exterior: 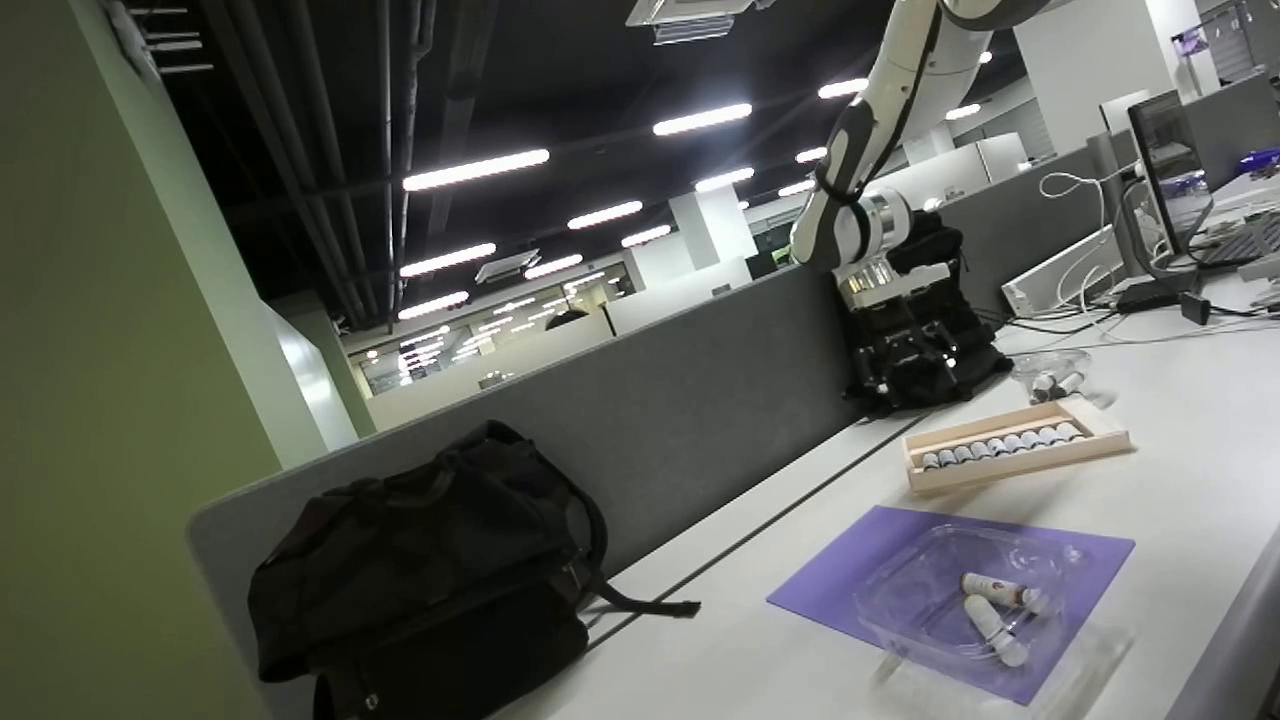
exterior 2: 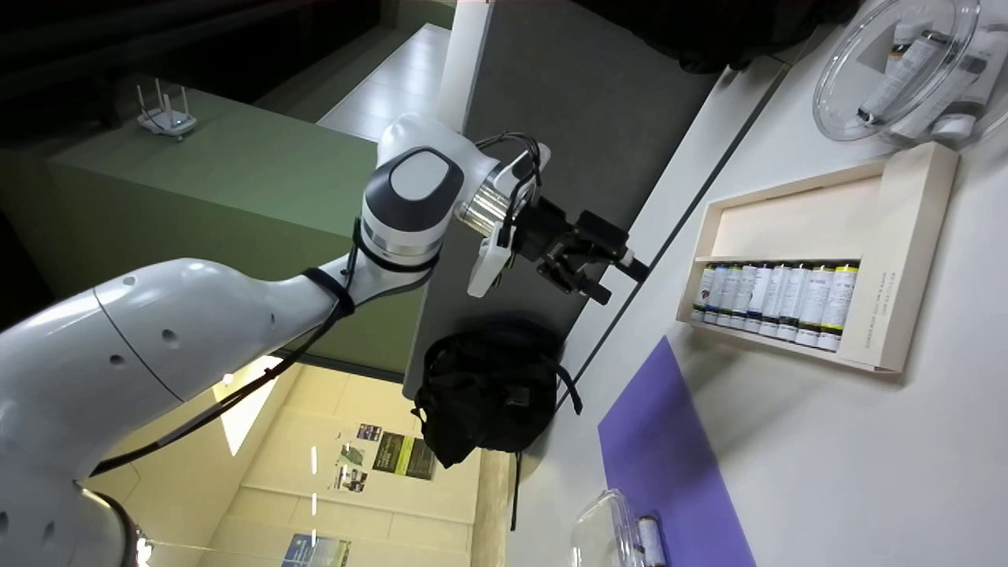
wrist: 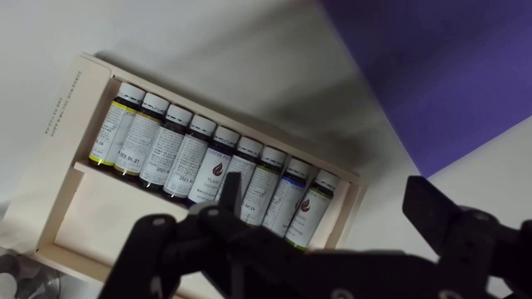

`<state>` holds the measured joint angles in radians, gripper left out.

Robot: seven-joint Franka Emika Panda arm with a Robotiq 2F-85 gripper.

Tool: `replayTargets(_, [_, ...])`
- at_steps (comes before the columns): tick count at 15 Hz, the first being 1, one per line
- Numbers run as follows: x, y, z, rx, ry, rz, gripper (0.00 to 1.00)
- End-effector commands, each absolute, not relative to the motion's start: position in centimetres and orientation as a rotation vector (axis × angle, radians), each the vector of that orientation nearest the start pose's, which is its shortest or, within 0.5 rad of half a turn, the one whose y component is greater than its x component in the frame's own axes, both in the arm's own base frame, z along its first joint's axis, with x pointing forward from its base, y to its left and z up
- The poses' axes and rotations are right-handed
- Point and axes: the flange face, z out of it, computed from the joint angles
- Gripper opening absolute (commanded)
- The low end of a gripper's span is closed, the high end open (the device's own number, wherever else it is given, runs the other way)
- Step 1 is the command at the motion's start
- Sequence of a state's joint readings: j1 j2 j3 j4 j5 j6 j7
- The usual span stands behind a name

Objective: Take one bottle from the box from and place it on the table

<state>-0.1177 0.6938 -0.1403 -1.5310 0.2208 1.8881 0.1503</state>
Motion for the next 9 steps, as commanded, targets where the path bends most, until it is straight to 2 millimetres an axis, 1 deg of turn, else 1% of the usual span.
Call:
replayTargets(1, [65.7, -14.5, 22.2, -2.887, 0.773, 0.484, 1.0])
replayTargets(3, [66.1, -14.8, 20.5, -2.797, 0.876, 0.49, 1.0])
replayTargets(5, [66.0, -14.6, 18.6, -2.689, 0.986, 0.534, 1.0])
replayTargets(7, [65.9, -14.8, 16.8, -2.599, 1.097, 0.515, 1.0])
replayTargets(9, [66.0, -15.3, 15.6, -2.523, 1.198, 0.457, 1.0])
